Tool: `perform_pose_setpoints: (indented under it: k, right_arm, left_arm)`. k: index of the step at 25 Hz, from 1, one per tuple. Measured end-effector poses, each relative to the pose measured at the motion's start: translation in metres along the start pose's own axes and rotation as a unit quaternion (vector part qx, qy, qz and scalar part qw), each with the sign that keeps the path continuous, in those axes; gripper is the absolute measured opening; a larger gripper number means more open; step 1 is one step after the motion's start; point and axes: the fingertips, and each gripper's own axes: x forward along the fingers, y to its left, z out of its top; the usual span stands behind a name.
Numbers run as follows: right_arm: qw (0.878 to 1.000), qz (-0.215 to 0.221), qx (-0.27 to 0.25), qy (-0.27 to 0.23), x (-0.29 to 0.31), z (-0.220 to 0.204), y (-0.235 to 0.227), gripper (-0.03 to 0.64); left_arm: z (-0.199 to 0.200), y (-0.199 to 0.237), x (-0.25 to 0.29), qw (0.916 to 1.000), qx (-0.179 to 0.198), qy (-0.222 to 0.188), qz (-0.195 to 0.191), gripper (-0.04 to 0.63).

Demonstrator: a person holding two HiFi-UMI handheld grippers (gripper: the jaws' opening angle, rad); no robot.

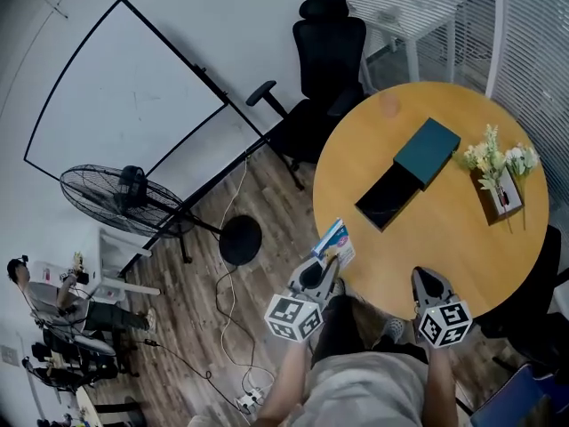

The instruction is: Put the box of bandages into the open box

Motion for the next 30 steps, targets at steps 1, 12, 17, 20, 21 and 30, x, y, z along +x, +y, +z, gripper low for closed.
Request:
perform_pose_setpoints:
  k: [1,12,17,20,21,30]
  right_arm:
    - [1.000,-0.002,-0.002,0.000,0.003,0.001,0.000,-0.003]
    - [0.998,-0.061,-0.005,-0.016,0.054,0.027,-0.004,-0.003]
    - [0.996,-0.088,0.009,-0.010,0.081,0.027,0.004,-0.003]
    - [0.994,-0.106,0.014,-0.010,0.095,0.030,0.002,-0.003]
    - [0.993,-0.114,0.019,-0.012,0.099,0.032,0.000,-0.003]
    - [0.981,-0.189,0.038,-0.010,0.127,0.028,-0.006,-0.003]
  left_arm:
    - [0.000,0.001,0.005,1.0000,0.001,0.002,-0.007,0.063]
    - [0.021,0.049,0.082,0.9957,0.009,0.011,-0.091,0.063]
    - [0.024,0.063,0.134,0.9897,0.005,0.033,-0.139,0.064]
    - [0.021,0.065,0.159,0.9839,0.008,0.049,-0.172,0.064]
    - [0.019,0.067,0.166,0.9817,0.010,0.055,-0.182,0.064]
    - [0.005,0.080,0.221,0.9504,0.022,0.108,-0.291,0.064]
